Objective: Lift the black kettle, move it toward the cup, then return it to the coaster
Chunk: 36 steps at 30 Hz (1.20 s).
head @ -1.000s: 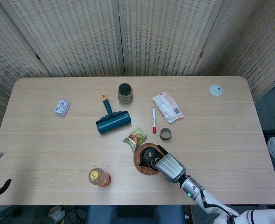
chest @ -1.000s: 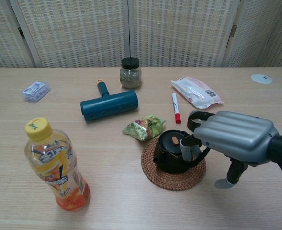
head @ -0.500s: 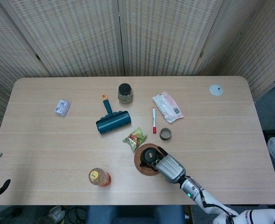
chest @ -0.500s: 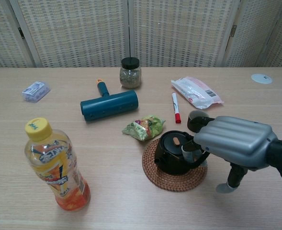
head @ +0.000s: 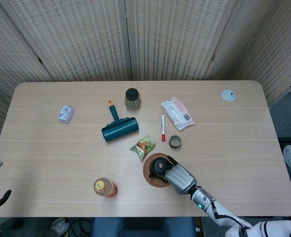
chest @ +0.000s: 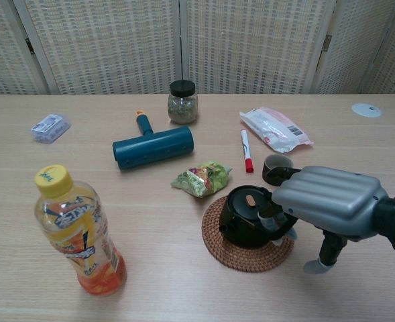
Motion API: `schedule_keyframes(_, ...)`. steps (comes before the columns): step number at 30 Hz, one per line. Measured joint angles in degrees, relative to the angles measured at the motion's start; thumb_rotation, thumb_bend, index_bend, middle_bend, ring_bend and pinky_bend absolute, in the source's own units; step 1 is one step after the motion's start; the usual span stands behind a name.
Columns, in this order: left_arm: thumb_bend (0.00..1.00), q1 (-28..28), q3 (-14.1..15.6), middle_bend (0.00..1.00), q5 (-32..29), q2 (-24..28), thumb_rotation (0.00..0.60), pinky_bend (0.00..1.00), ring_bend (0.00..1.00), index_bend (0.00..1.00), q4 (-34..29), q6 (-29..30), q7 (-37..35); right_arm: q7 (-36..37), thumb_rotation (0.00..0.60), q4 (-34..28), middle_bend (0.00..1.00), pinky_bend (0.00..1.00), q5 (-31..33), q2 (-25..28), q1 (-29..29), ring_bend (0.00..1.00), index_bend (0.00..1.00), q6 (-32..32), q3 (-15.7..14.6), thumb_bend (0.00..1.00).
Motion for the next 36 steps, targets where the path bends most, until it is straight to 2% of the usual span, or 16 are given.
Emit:
schedule_keyframes(3,0.24,0.0,0.0,0.02,0.0,-0.1,0.6,0.02,0.08,0.15,0.1,0.0,0.1,-0.4,0.593,0.0,0.57,0.0,0.1,-0.1,0.1,0.41,0.54,0.1,-0.1,0.0)
schedule_keyframes(10,0.24,0.0,0.0,0.02,0.0,-0.1,0.6,0.02,0.08,0.15,0.1,-0.1,0.1,-0.5,0.466,0.1,0.59,0.0,-0.2,-0.2,0.2,0.42,0.56,0.5,-0.1,0.0)
schedule_keyframes(12,0.24,0.0,0.0,0.02,0.1,-0.1,0.6,0.02,0.08,0.15,0.0,-0.1,0.1,-0.3,0.446,0.2,0.6,0.0,-0.5,-0.3,0.1,0.42,0.57,0.6,-0.2,0.0)
schedule_keyframes(36,0.24,0.2,0.0,0.02,-0.3,-0.4,0.6,0.01,0.07,0.15,0.9,-0.3,-0.6,-4.9,0.443,2.6,0.66,0.0,-2.3,-2.4,-0.8,0.5,0.64,2.8,-1.9,0.0)
